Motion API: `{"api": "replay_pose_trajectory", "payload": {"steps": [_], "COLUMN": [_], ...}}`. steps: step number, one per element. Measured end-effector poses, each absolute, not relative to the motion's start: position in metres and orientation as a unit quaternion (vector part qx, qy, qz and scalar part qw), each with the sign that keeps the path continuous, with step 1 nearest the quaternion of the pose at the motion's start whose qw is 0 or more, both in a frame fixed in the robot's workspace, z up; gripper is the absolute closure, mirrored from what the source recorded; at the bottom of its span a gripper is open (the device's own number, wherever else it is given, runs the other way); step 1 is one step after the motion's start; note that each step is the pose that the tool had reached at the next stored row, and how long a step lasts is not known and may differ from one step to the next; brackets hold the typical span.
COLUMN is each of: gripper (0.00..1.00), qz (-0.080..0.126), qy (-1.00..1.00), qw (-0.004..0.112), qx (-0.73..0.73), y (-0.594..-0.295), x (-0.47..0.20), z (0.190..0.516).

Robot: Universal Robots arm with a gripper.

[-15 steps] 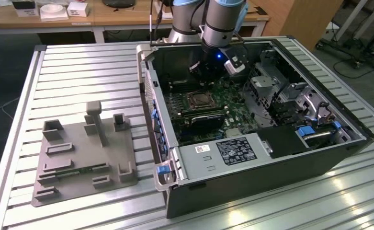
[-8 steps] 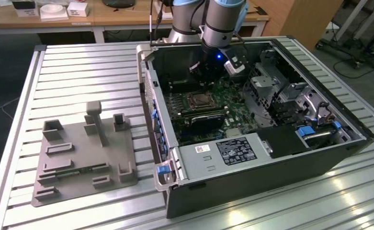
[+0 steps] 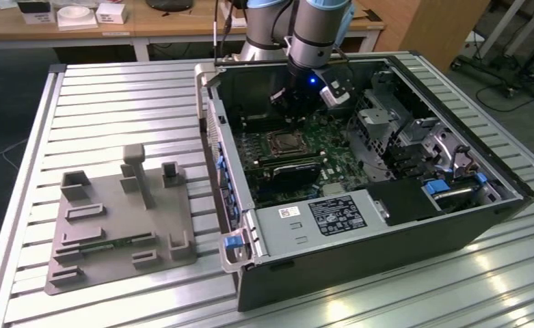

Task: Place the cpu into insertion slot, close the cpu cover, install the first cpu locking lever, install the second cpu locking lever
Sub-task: 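Install the first cpu locking lever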

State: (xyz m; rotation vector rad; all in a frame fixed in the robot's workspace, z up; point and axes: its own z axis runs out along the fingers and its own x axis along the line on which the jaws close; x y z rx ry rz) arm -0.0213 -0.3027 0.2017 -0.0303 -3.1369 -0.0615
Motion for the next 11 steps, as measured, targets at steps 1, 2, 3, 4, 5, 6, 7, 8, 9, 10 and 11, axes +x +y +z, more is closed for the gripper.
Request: {"api": "replay_pose_trajectory", "payload": {"steps": [1,2,3,4,5,6,7,8,9,10,11], "gripper": [0.90,0.90,0.90,0.90,0.90,0.90,0.90,0.90,0.90,0.90,0.90], "qz": [-0.020,-0.019,-0.018,-0.018,-0.017,-0.016,-0.015,-0.015,-0.015,-0.014,-0.014], "qy": [-1.000,-1.000,-1.000,-1.000,-1.000,-1.000,-1.000,-1.000,-1.000,-1.000,-1.000], "qw": [0.002,0.002,0.002,0.002,0.002,0.002,0.002,0.002,0.002,0.002,0.002], "qx": [-0.010,-0.010,-0.010,-0.010,-0.010,-0.010,-0.010,-0.010,-0.010,-0.010,-0.010], "y": [-0.3027,-0.3026,-0.3025,-0.3026,-0.3025,-0.3025,-0.3025,-0.3025,-0.3024,-0.3024,-0.3023], "x": [-0.0213,-0.0213,-0.0213,-0.0213,-0.0213,-0.0213,-0.0213,-0.0213,-0.0213,-0.0213,-0.0212], "z": [0.2017,0.2016,0.2016,0.2017,0.2017,0.2017,0.2017,0.2017,0.2017,0.2017,0.2017]}}
